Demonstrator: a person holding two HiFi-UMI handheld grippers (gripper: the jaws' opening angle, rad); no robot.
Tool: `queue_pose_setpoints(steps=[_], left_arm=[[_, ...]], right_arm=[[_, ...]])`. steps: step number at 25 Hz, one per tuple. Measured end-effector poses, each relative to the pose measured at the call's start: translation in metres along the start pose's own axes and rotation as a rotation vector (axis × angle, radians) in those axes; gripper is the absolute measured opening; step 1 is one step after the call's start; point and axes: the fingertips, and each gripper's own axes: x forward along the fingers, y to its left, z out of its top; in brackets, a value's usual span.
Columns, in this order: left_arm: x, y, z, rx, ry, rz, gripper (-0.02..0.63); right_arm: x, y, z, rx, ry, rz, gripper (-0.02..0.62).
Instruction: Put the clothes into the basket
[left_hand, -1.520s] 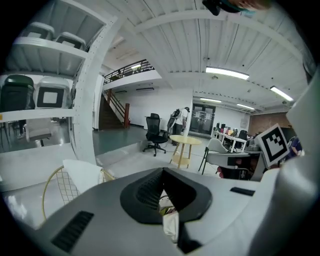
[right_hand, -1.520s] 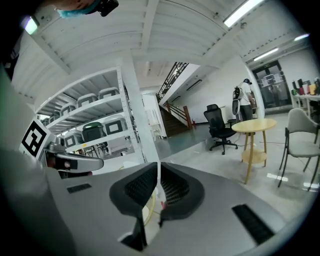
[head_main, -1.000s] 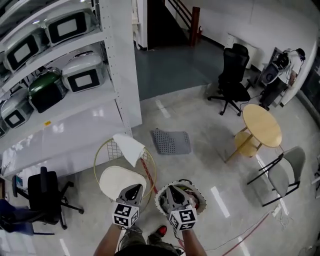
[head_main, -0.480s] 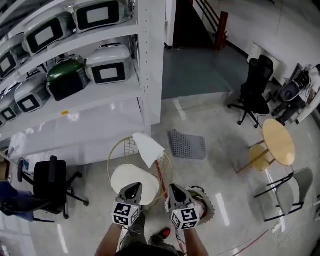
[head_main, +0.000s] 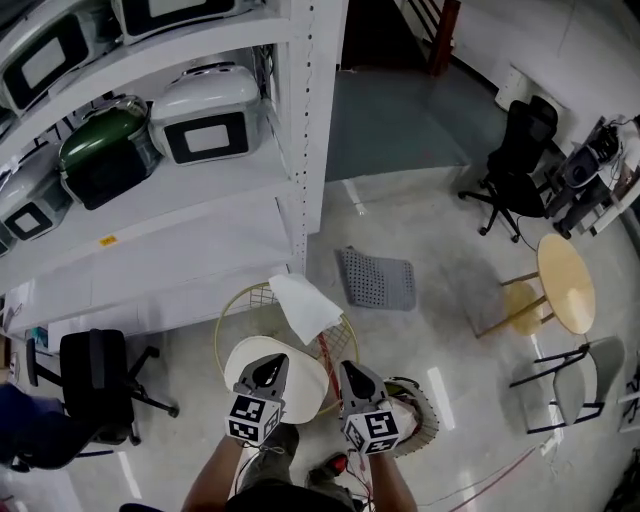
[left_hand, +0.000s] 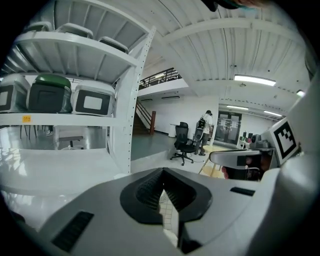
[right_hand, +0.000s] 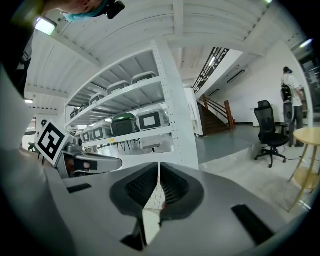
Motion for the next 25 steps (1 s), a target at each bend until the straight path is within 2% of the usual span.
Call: queue_pose_setpoints(steps=[6,14,25], left_arm=[[0.048,0.050,0.001,0.003,0.044,-0.033,0.002],[0.097,0.105,-0.020,-0.029,0.104,-0.041,0.002],[0.125,0.128,-0.058,-0.089,0.184,-0.066,0.001]], right_arm=[[0.072,-0.014,-0.011,0.019,0.040,-0.016,0.036],[0.146,-0.042,-0.038,0.036,0.095,-0.057,0.037],[0.196,-0.069,-0.087,0.051,0.201,-0.085,0.038]])
